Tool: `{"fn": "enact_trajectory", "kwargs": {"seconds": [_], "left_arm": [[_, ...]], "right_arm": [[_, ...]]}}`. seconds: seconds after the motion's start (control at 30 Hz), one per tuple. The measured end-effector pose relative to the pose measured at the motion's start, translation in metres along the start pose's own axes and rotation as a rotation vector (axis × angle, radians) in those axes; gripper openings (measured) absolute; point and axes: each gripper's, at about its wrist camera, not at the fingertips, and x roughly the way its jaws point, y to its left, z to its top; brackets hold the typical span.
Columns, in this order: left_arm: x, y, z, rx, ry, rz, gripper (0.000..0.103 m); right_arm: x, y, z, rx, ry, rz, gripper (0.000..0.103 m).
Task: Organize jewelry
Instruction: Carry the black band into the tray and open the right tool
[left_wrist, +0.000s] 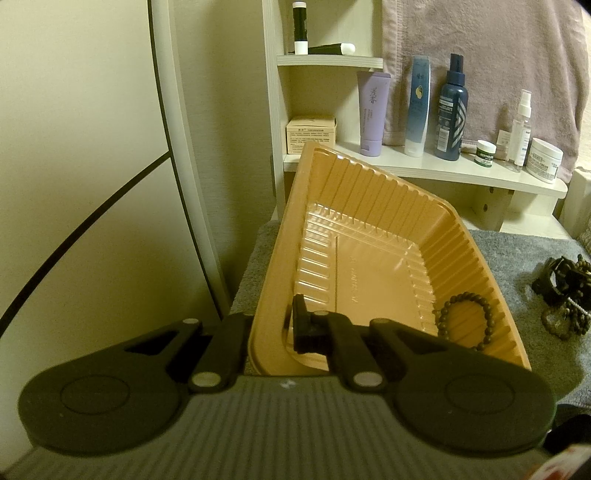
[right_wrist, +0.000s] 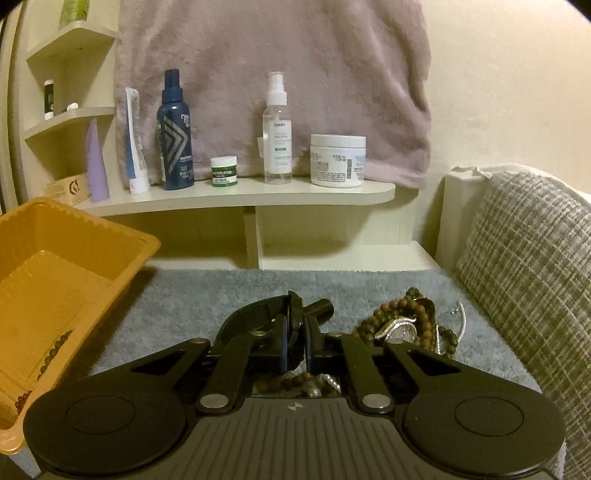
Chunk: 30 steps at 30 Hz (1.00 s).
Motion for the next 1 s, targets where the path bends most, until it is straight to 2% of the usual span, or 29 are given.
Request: {"fn": "enact_trajectory", "kwargs": {"seconds": [0.23,0.47,0.77,1.0], "left_arm": [[0.0,0.0,-0.001,0.0,-0.001,0.001,0.006],[0.001,0.001,-0.002,0.001,0.001,0.0,0.006],[0.001,0.001,-0.002,0.004,0.003,0.001,0.005],[0.001,0.001,-0.002,0.005,0.003,0.001,0.005]], "right_arm": [[-0.004,0.004,0.001,-0.006,-0.008,0.014,0.008],[-0.011,0.021,0.01,-0.025,-0.04,0.084,0.008],[-0.029,0.065,0.026,-0.057,-0.071,0.273,0.008],[-0.032,0.097,0.024,-0.109,-0.02,0.418,0.008]]}}
